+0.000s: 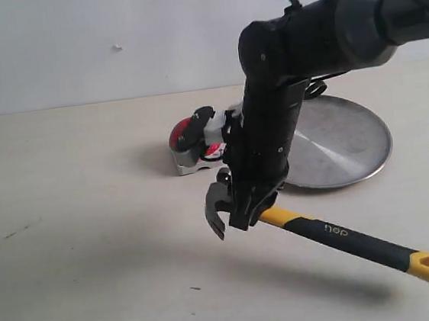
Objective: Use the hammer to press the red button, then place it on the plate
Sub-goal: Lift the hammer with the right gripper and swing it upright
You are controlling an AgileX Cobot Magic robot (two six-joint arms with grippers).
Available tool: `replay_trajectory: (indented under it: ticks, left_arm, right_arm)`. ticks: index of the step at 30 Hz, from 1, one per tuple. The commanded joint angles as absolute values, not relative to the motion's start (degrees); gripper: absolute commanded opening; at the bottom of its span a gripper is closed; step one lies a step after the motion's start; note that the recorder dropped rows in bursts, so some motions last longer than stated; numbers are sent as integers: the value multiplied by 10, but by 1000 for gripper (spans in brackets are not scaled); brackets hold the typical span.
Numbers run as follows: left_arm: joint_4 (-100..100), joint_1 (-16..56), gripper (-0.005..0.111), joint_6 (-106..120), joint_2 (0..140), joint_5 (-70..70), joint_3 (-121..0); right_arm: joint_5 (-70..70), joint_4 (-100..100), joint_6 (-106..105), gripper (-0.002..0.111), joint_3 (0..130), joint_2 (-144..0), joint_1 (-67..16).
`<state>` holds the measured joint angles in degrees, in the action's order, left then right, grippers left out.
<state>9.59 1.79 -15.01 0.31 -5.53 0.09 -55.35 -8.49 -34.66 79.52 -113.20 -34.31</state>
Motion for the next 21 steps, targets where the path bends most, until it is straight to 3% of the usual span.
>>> replay_trajectory:
  ticks: [1,8,12,14,15,16,21]
  left_arm:
    - [94,17,0,-150,0,-48,0]
    - [94,17,0,-150,0,-48,0]
    - [94,17,0,-150,0,-48,0]
    - [94,17,0,-150,0,-48,0]
    - [94,17,0,-150,0,-48,0]
    - [94,17,0,-150,0,-48,0]
    - [94,17,0,-150,0,-48,0]
  right_arm:
    - [-549,-163,-299,0,803,-1084,-340]
    - [-494,-360,-340,0,791,-1047,-340]
    - [-369,-562,-468,0,686,-983,-340]
    - [-342,-763,-613,0,625,-953,-340]
    - [-381,-945,-758,0,587,-946,-340]
    - [-409,-999,-825,0,573,-944,-340]
    - [-445,-999,-853,0,543,-944,-346]
